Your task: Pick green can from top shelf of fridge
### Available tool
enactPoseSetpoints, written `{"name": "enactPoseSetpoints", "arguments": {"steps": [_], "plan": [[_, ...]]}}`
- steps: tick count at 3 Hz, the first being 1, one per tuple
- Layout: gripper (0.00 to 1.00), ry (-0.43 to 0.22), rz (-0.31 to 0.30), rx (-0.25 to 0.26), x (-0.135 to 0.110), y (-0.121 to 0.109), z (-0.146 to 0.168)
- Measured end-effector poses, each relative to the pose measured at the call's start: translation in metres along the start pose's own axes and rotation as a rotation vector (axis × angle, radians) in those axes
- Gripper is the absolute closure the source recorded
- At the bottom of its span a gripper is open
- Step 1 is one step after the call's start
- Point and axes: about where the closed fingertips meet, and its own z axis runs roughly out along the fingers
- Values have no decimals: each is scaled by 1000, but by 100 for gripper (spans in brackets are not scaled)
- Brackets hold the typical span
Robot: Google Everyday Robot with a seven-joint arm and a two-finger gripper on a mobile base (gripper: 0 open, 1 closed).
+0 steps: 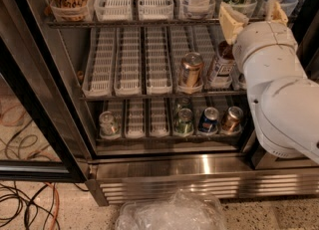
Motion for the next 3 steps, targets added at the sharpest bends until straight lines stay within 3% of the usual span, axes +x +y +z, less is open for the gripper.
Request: {"name": "enactPoseSetpoints", "arguments": {"steps": [3], "plan": [[38, -46, 1, 3, -9, -2, 21]]}}
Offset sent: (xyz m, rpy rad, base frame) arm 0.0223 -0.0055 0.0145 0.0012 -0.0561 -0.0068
